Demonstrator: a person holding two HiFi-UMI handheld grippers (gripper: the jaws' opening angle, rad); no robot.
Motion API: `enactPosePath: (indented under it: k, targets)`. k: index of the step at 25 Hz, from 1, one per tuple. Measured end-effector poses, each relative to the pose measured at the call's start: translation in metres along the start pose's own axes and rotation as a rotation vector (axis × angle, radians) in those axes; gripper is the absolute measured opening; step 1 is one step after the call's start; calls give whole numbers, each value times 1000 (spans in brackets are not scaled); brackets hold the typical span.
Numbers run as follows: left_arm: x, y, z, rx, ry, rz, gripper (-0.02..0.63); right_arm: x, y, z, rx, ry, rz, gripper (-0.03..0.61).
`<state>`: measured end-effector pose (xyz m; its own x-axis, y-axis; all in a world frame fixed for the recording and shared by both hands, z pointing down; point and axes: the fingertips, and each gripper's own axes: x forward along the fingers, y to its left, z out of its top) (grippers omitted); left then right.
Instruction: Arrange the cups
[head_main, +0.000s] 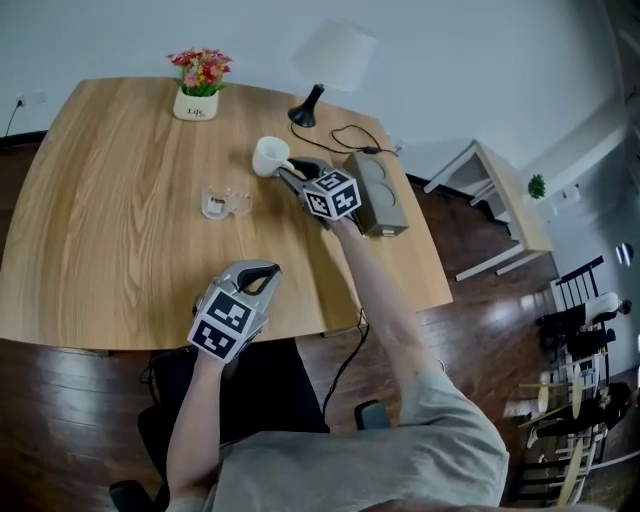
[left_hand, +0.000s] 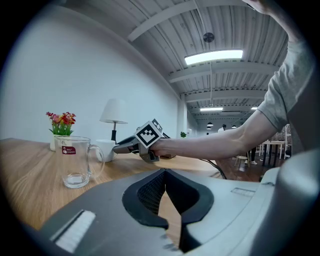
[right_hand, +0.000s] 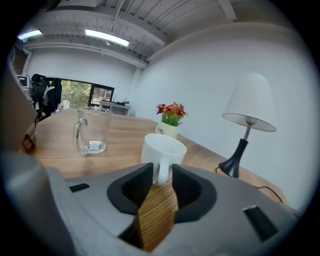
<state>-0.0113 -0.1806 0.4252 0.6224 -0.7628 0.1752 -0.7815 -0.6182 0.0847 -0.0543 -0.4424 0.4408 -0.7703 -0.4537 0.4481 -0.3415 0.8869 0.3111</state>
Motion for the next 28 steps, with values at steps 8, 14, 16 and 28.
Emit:
enactPosePath:
  k: [8, 14, 16, 28]
  targets:
    - [-2, 3, -6, 10, 10, -4, 9, -10, 2, 2, 78, 34, 3, 71]
    - [-3, 6, -7, 9, 2, -1, 9, -40, -2, -5, 232, -40, 17, 69]
    - [-4, 6, -5, 4, -2, 8, 9, -56, -13, -2, 288, -82, 15, 69]
    - [-2, 6, -2, 11, 9, 2, 9, -210, -188, -61, 416, -70, -412, 69]
